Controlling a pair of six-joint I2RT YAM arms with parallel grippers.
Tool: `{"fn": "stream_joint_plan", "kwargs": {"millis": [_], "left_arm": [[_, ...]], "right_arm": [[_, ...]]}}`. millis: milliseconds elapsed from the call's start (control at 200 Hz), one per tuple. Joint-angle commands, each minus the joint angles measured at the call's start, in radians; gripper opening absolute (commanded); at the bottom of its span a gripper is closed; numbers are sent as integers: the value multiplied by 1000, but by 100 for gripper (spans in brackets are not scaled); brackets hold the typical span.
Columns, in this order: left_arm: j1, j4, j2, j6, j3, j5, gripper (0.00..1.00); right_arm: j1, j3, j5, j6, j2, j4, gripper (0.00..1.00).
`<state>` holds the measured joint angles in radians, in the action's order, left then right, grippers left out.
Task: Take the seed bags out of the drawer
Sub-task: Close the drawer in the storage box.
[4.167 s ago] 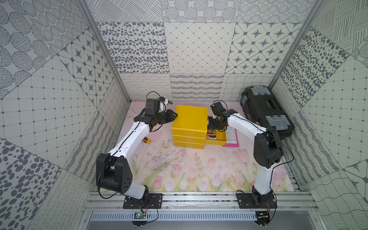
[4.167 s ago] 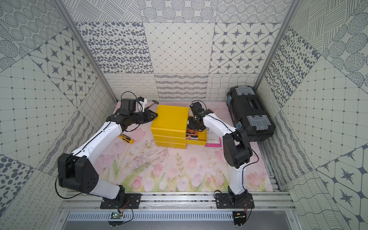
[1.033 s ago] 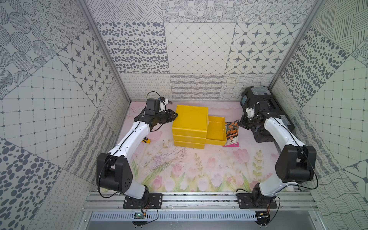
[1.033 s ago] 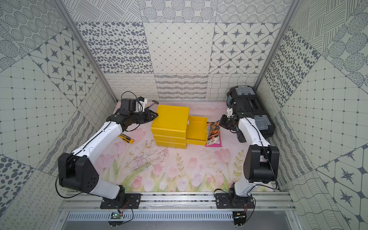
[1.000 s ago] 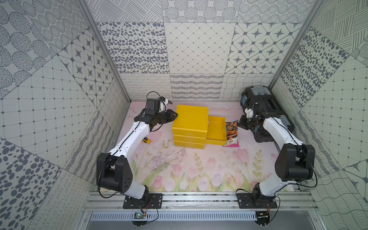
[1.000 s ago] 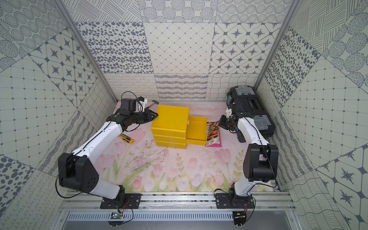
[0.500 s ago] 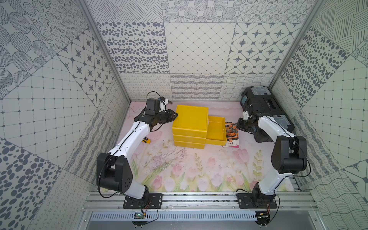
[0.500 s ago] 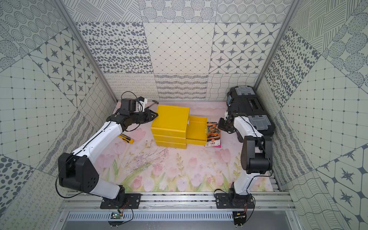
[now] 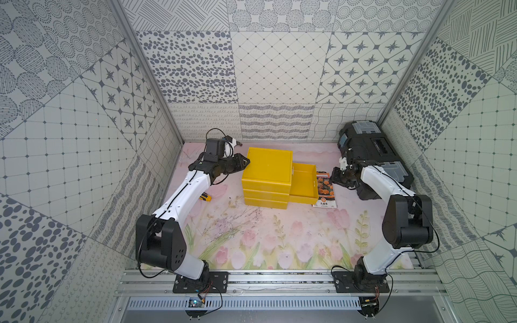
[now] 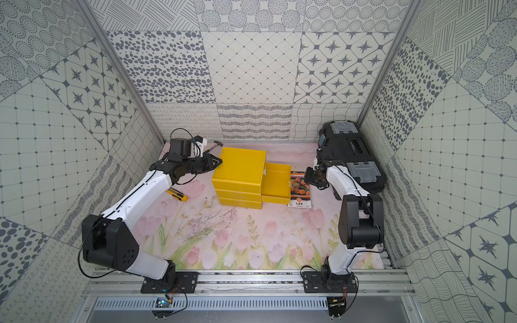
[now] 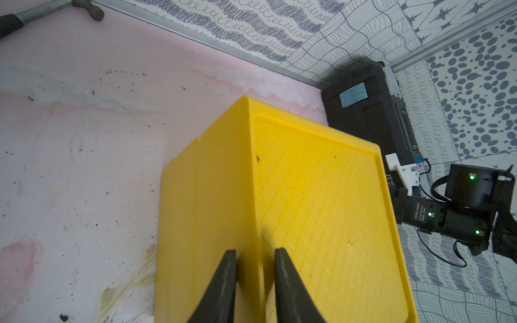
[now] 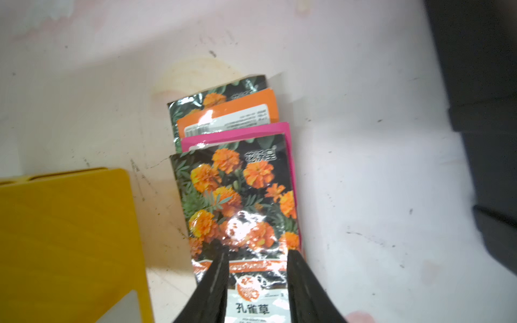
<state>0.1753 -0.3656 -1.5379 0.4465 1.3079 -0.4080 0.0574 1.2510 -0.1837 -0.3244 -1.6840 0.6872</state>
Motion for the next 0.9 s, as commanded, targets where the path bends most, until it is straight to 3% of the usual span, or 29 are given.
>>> {"fn": "stream_joint_plan", "kwargs": {"millis": [0,490,896], "left_arm": [[6,-246,-23,-11,-16,-3,26],[6,-246,-22,-11,-17,-2,26],[6,-240,5,-15,-20,4,36]], "right_arm": [[39,-29,-64,-39,54,-48,41],[128,-59,-173,-115,82,-104,42],[230,-8,-267,-219,-25,-220,42]]}}
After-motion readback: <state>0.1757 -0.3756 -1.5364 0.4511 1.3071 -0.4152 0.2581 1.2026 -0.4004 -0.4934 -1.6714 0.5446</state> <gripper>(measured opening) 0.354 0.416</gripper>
